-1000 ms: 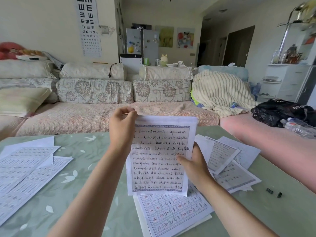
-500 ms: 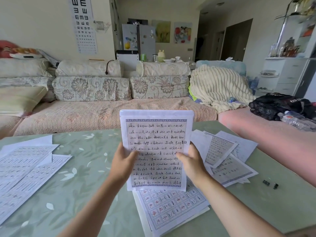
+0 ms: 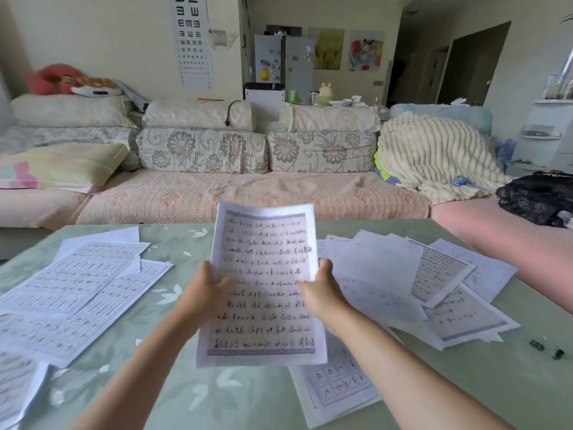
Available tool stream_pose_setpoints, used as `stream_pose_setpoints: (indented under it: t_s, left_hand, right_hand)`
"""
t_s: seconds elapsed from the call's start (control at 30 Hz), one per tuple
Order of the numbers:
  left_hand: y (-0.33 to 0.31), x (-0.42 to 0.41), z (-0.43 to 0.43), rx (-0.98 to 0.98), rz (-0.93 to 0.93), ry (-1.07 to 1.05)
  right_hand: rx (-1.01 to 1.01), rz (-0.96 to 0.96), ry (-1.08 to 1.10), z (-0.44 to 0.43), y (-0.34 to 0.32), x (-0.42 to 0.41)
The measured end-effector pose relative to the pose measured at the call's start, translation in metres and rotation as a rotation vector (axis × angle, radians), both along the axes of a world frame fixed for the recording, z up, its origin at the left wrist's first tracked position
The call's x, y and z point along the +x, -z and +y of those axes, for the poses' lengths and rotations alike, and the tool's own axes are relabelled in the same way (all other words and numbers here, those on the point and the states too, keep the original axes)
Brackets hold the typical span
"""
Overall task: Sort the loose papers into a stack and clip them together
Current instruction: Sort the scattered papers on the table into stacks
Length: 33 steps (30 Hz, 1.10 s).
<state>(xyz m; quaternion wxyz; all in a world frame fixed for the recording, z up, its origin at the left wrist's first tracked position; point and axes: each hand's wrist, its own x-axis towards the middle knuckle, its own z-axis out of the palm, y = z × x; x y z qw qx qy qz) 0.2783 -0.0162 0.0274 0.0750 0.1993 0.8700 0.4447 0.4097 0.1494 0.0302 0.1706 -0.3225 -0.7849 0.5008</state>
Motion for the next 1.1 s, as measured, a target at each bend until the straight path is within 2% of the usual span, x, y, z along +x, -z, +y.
stream_pose_setpoints:
  t_s: [0.1,0.27,0.37,0.5,0.57,0.63,0.73,0.83,0.9,0.97,1.1]
  left_hand:
    - [0.013,-0.020,-0.034,-0.168,-0.087,-0.031]
    - [0.030,-0.046,-0.074,-0.240,-0.118,-0.052]
    - [0.040,-0.053,-0.083,-0.297,-0.112,-0.058]
    - [0.058,-0.061,-0.087,-0.509,-0.072,-0.088]
    - [0.065,-0.066,-0.088,-0.613,0.017,-0.082]
    - [0.066,-0.067,-0.087,-0.675,0.193,-0.068]
    - [0.064,-0.065,-0.081,-0.619,0.385,0.039]
    - [0.063,-0.054,-0.071,-0.660,0.372,0.190]
    - [0.063,-0.048,-0.066,-0.703,0.375,0.190]
    - [0.061,-0.045,-0.059,-0.668,0.401,0.158]
    - [0.050,-0.034,-0.024,-0.456,0.442,0.131]
  right_hand:
    - [-0.036,-0.172,-0.049,-0.035,0.013,-0.027]
    - [-0.058,-0.278,-0.064,-0.071,0.032,-0.062]
    - [0.084,-0.351,-0.093,-0.079,0.044,-0.074]
    - [0.330,-0.483,-0.080,-0.081,0.054,-0.081]
    - [0.465,-0.546,-0.099,-0.080,0.056,-0.083]
    - [0.569,-0.507,-0.121,-0.079,0.056,-0.082]
    - [0.716,-0.424,-0.263,-0.076,0.061,-0.080]
    - [0.758,-0.460,-0.403,-0.073,0.066,-0.074]
    - [0.731,-0.443,-0.435,-0.067,0.067,-0.070]
    - [0.663,-0.378,-0.398,-0.057,0.062,-0.066]
    - [0.599,-0.258,-0.216,-0.007,0.042,-0.050]
